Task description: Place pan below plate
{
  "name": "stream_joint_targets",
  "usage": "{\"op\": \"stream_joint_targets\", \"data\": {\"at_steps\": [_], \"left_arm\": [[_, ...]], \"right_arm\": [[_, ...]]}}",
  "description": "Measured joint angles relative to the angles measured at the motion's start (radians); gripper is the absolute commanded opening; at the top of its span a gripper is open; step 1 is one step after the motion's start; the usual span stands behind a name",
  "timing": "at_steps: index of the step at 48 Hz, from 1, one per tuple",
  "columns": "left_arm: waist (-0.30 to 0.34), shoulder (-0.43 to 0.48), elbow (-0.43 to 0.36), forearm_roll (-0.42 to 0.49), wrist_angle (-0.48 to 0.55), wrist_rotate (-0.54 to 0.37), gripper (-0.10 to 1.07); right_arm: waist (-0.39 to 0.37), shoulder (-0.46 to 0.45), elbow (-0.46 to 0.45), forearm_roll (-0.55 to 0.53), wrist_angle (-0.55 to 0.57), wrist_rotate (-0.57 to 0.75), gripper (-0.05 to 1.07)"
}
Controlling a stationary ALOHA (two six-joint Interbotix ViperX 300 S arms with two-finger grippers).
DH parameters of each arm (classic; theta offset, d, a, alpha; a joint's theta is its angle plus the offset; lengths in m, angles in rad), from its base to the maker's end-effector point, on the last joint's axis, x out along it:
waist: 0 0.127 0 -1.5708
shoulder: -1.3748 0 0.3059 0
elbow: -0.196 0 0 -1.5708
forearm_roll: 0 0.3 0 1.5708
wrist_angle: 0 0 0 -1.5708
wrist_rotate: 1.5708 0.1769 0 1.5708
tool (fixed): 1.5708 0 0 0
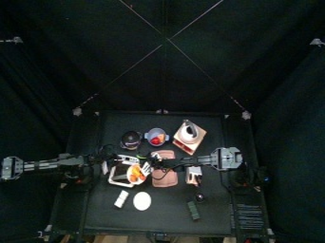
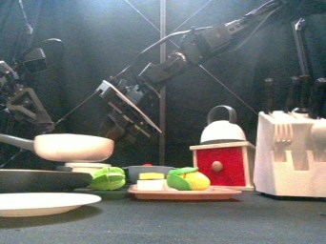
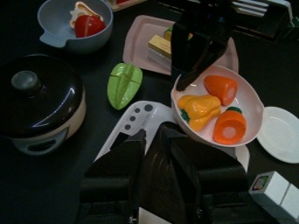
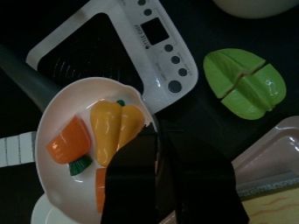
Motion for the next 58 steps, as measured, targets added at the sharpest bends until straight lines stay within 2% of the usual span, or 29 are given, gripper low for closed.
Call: {"op": "stream_joint_targets", "data": {"at_steps": [18, 24, 35, 42, 58], "left_arm": [[0.017, 0.0, 0.0, 0.012, 0.0, 0.005, 0.65], [0.026, 0.0, 0.0, 0.012, -0.002, 0.005, 0.65], [0.029, 0.0, 0.0, 0.011, -0.025, 0.002, 0.65], [0.029, 0.0, 0.006, 0.0, -0.034, 0.0, 0.65], [0.029, 0.0, 0.009, -0.011, -0.034, 0.0, 0.65]], "right_arm": [[0.018, -0.107, 0.106, 0.002, -0.006, 0.003, 0.28], [0.046, -0.164, 0.187, 0.002, -0.029, -0.002, 0.28], [0.109, -0.282, 0.374, 0.035, -0.152, 0.005, 0.28], [0.146, -0.341, 0.463, 0.038, -0.176, 0.003, 0.28], [0.258, -0.351, 0.535, 0.015, -0.156, -0.002, 0.28]]}}
